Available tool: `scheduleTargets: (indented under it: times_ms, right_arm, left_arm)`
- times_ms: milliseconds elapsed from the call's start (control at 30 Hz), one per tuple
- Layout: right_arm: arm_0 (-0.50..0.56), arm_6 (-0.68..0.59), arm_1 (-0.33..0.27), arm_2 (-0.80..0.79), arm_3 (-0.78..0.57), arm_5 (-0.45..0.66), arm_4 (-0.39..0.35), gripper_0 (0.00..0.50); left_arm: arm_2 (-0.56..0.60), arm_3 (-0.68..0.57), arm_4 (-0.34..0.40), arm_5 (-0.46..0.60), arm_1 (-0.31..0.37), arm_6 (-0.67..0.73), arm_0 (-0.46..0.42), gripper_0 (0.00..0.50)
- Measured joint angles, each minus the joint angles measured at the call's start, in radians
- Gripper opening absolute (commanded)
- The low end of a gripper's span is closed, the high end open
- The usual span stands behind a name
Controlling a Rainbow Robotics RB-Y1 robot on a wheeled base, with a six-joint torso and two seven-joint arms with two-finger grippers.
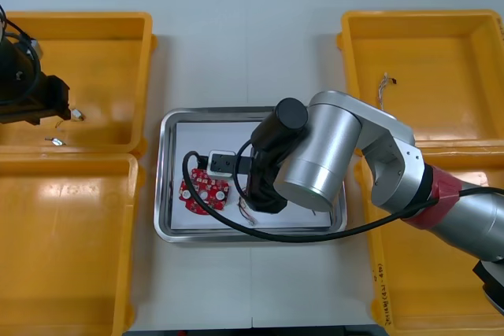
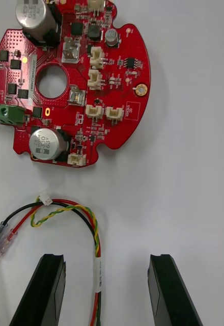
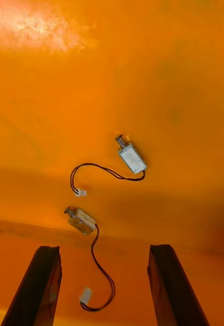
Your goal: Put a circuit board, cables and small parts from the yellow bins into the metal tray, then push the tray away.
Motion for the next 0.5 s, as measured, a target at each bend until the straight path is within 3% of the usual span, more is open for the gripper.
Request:
scheduleTargets:
  times_ms: [200,500]
  right_arm:
    - [-0.014,0.0,-0.008,-0.07,-0.018,0.093,-0.081,0.477]
    - [-0.016,0.0,-0.009,-0.31,-0.064,0.307,-0.122,0.474]
  left_arm:
    - [-0.003,0.049,0.0,-0.02,0.0,-0.159,0.0,0.5]
    - [-0.003,0.07,0.0,-0.022,0.0,-0.165,0.0,0.5]
